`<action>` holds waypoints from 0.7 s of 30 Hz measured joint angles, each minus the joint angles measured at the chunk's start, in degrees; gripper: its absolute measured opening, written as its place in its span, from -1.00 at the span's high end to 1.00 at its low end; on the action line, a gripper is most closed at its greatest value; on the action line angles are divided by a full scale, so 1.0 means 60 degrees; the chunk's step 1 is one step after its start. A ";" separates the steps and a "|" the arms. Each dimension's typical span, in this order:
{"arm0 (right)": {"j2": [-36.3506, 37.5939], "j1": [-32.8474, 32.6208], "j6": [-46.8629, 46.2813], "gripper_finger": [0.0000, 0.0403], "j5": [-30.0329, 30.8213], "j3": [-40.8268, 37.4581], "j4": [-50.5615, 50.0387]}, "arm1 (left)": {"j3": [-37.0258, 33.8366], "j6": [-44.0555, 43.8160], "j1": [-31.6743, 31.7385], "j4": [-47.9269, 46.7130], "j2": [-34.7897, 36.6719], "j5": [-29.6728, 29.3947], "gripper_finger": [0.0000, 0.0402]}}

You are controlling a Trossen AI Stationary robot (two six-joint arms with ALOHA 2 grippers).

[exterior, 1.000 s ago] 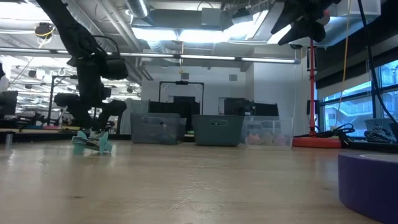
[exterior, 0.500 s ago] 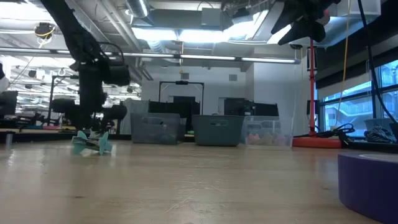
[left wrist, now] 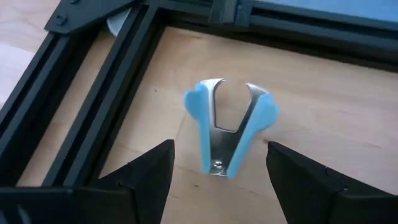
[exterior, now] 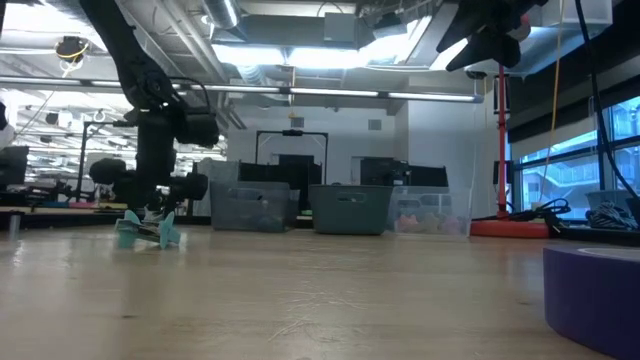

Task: Pick and place Stapler, Stapler remover, tape
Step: Put the blue staple remover into the transparent bin

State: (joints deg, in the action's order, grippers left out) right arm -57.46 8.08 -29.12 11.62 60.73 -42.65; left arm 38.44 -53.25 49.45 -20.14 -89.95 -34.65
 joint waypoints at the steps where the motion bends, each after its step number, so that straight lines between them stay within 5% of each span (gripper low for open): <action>1: -0.0002 0.0000 0.0057 -0.06 -0.0073 0.0000 0.0000 | 0.0000 0.0001 -0.0035 0.0005 -0.0049 -0.0001 -0.21; 14: -0.0002 0.0000 0.0219 -0.06 -0.0260 0.0000 -0.0013 | 0.0007 -0.0179 -0.0594 0.0569 -0.0843 -0.0480 -0.07; 21: -0.0002 -0.0004 0.0186 -0.06 -0.0594 0.0000 -0.0411 | -0.0004 -0.0331 -0.0510 0.0651 -0.0998 -0.0886 0.28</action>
State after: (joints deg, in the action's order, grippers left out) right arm -57.47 8.05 -28.01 8.06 60.73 -45.12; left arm 38.41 -55.24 46.39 -16.24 -95.93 -39.97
